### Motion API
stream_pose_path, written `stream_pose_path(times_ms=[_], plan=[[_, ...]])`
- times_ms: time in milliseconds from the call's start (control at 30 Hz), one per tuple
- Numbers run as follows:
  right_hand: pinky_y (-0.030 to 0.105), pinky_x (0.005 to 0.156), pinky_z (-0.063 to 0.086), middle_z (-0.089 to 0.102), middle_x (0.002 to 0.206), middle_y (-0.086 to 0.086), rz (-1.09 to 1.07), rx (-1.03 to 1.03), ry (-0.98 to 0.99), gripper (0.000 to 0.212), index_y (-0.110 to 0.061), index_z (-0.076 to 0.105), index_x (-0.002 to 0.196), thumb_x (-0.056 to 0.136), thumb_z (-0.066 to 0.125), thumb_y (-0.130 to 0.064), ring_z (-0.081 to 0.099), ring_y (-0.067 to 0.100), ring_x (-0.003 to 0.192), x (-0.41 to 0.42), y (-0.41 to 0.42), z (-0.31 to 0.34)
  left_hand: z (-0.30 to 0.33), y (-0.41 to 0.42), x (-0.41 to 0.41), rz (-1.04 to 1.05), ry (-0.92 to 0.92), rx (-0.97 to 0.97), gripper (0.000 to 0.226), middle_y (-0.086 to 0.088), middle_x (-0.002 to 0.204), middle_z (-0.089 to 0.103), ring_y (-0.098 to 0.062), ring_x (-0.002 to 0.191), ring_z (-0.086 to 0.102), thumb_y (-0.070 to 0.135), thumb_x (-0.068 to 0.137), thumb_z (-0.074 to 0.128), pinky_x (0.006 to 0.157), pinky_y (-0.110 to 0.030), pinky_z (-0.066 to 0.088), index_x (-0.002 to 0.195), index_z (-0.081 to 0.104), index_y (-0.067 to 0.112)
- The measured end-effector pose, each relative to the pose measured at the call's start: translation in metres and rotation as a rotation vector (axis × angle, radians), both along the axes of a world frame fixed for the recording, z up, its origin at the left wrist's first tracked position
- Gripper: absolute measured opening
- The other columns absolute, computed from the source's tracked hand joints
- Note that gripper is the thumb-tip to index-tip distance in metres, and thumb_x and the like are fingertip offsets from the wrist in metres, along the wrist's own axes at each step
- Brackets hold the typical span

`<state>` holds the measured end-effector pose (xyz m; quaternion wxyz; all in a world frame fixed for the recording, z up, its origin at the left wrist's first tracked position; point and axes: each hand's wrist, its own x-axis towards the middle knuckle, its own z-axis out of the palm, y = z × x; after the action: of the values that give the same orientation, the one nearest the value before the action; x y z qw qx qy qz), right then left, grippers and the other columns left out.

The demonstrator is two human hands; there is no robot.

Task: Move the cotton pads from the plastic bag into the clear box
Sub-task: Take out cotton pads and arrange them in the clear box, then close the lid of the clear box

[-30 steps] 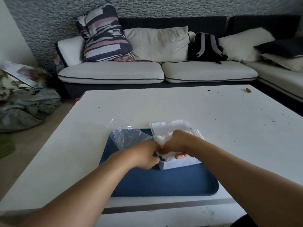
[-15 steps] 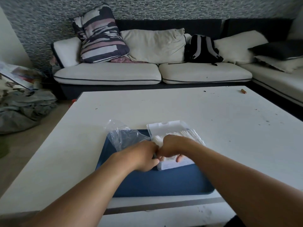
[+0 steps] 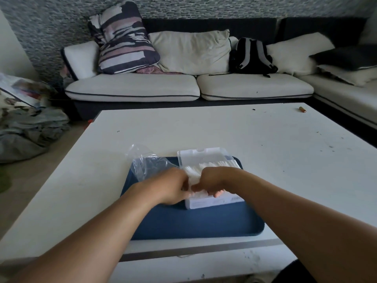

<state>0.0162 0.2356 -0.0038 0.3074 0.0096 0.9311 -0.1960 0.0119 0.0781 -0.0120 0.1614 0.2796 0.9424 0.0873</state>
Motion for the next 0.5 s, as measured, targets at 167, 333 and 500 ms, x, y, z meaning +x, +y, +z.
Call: stream_pose_path(times_ms=[167, 333, 500], plan=[[0.026, 0.065, 0.054, 0.065, 0.091, 0.009, -0.003, -0.113, -0.023, 0.035, -0.007, 0.059, 0.105, 0.100, 0.056, -0.042, 0.068, 0.020, 0.071, 0.009, 0.005, 0.007, -0.001, 0.000, -0.006, 0.038, 0.022, -0.013, 0.022, 0.005, 0.089, 0.071, -0.019, 0.086, 0.068, 0.042, 0.080, 0.068, 0.081, -0.039, 0.057, 0.082, 0.070, 0.020], [0.032, 0.072, 0.060, 0.077, 0.087, 0.004, -0.221, 0.027, 0.683, 0.037, -0.014, 0.075, 0.089, 0.093, 0.060, -0.048, 0.072, 0.022, 0.077, 0.003, 0.048, 0.025, 0.016, 0.011, -0.001, 0.176, 0.232, 0.015, 0.024, 0.000, 0.060, 0.057, -0.022, 0.058, 0.057, 0.032, 0.068, 0.056, 0.053, -0.028, 0.046, 0.058, 0.056, 0.010], [0.044, 0.118, 0.032, 0.038, 0.159, 0.002, -0.031, 0.070, 0.550, 0.062, -0.027, 0.041, 0.149, 0.098, 0.038, -0.063, 0.036, 0.025, 0.145, -0.003, 0.069, -0.021, 0.006, 0.024, 0.001, 0.257, 0.330, 0.158, 0.022, -0.003, 0.098, 0.066, -0.023, 0.090, 0.063, 0.029, 0.079, 0.055, 0.074, -0.034, 0.053, 0.089, 0.064, 0.011]])
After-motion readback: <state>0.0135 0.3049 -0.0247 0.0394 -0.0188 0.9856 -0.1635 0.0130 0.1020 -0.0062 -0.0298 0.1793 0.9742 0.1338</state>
